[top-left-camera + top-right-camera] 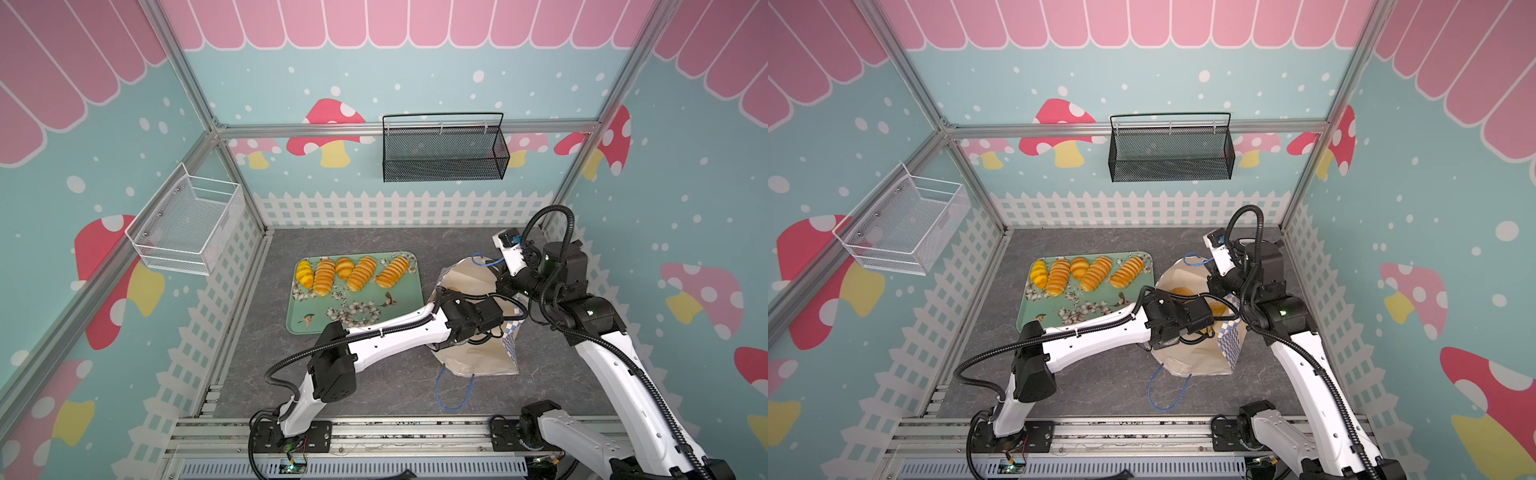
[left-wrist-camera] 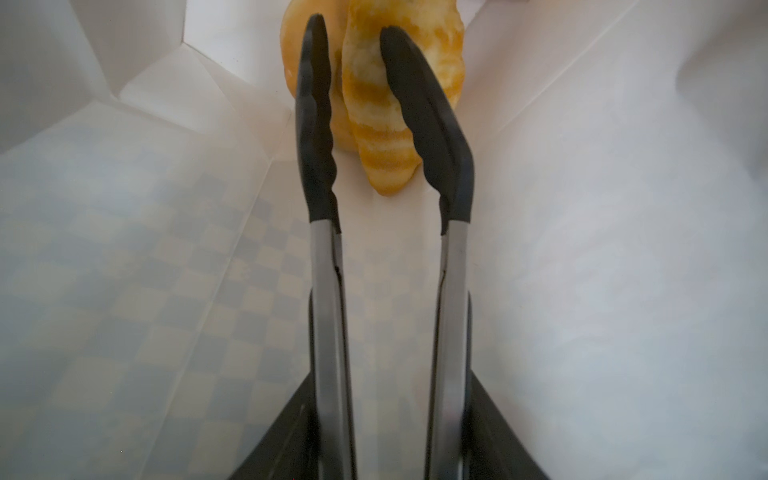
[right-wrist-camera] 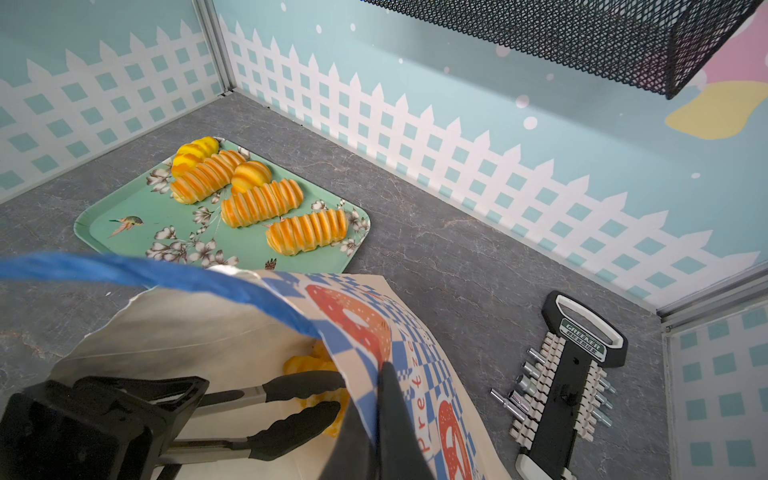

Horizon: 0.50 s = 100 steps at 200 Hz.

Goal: Take the fake bread out of the paper bag
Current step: 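Close the tongs on a striped yellow bread inside the bag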

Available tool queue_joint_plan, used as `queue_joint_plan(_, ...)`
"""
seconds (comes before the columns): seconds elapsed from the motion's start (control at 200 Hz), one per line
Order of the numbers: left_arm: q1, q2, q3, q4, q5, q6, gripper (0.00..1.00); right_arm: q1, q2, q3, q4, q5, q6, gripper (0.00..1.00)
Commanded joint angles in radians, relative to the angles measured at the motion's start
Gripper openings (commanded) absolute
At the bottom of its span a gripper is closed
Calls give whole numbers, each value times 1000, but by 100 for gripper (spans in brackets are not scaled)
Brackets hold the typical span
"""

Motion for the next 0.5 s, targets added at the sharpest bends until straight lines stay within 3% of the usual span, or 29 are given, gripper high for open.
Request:
queue_joint_plan(0.0, 33, -27, -17, 0, 59, 12, 48, 7, -12, 36, 15, -62, 19, 0)
queue_joint_plan(0.495, 35, -105, -18, 20, 90, 11, 50, 7, -17, 33, 14, -50, 12, 0)
